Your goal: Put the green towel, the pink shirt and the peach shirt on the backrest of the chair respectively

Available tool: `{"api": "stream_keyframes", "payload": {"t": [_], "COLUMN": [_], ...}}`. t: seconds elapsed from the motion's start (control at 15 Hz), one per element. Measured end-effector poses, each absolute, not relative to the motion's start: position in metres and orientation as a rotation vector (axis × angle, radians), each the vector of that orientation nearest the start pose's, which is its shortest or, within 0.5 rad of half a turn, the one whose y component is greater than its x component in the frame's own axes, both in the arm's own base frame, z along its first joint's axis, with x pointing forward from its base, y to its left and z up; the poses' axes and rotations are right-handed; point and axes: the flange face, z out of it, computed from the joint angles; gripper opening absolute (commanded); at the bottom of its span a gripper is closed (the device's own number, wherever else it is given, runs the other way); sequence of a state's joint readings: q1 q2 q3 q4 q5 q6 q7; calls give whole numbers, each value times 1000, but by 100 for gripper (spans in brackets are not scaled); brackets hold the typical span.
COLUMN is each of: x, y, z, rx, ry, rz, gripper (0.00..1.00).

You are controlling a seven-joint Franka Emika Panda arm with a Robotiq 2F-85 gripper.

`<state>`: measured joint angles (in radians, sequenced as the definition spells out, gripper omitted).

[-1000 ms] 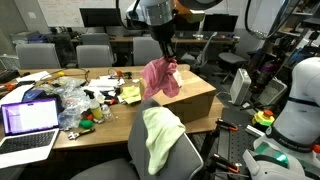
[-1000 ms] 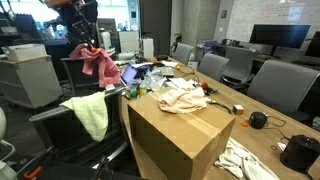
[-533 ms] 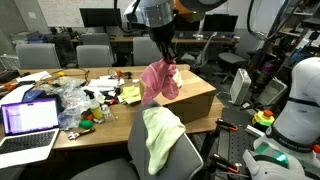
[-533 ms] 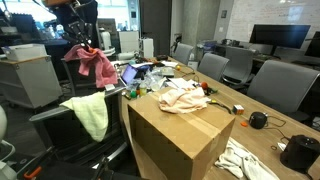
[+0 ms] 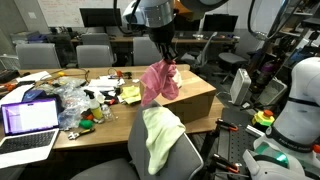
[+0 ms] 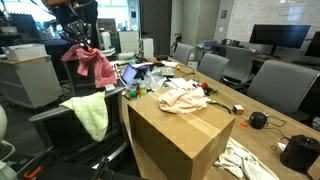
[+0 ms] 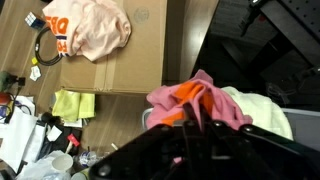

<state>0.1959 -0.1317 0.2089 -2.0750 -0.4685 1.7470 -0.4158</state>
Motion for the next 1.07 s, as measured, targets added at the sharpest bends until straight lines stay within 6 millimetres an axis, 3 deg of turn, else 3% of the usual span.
{"api": "stream_keyframes", "payload": {"t": [0.6, 0.87, 1.07], "x": [472, 476, 486], "y": [160, 148, 113], "z": [481, 481, 482], "rx": [-3195, -3210, -3259], "ry": [-1655, -1613, -1479], "rz": [374, 383, 404], "gripper": [99, 100, 100]}}
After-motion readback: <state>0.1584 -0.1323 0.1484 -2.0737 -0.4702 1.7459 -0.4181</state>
